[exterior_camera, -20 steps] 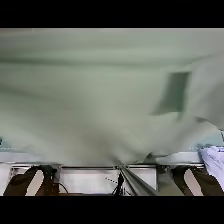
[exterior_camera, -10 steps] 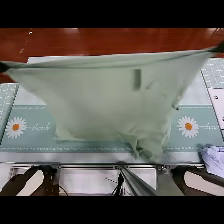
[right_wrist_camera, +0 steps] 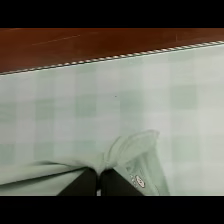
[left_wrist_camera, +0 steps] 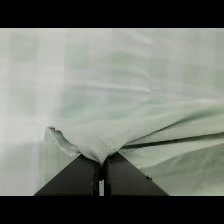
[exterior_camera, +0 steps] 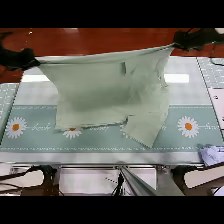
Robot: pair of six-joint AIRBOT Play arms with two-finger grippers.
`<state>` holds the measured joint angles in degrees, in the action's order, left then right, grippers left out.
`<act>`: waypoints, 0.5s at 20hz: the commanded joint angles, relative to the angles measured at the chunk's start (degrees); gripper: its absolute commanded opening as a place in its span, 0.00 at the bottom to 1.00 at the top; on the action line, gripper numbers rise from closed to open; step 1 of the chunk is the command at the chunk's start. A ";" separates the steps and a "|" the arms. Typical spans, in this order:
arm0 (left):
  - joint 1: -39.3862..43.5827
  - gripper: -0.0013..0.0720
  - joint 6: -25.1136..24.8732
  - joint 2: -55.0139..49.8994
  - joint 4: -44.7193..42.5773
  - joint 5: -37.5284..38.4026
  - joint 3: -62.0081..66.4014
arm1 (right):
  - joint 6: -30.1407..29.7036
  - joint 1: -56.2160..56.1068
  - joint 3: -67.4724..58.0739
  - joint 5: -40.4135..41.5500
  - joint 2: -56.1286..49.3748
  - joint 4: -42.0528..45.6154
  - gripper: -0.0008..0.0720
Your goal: Fold the shirts.
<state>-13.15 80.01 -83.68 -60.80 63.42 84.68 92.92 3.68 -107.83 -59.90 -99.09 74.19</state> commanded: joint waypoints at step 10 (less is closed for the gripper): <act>1.68 0.05 -1.33 -11.82 2.34 6.47 0.85 | 0.48 -0.28 -0.07 -16.33 -7.85 0.50 0.05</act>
<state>-11.51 79.05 -94.87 -58.67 61.76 85.14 93.91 3.44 -107.87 -65.69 -106.78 74.19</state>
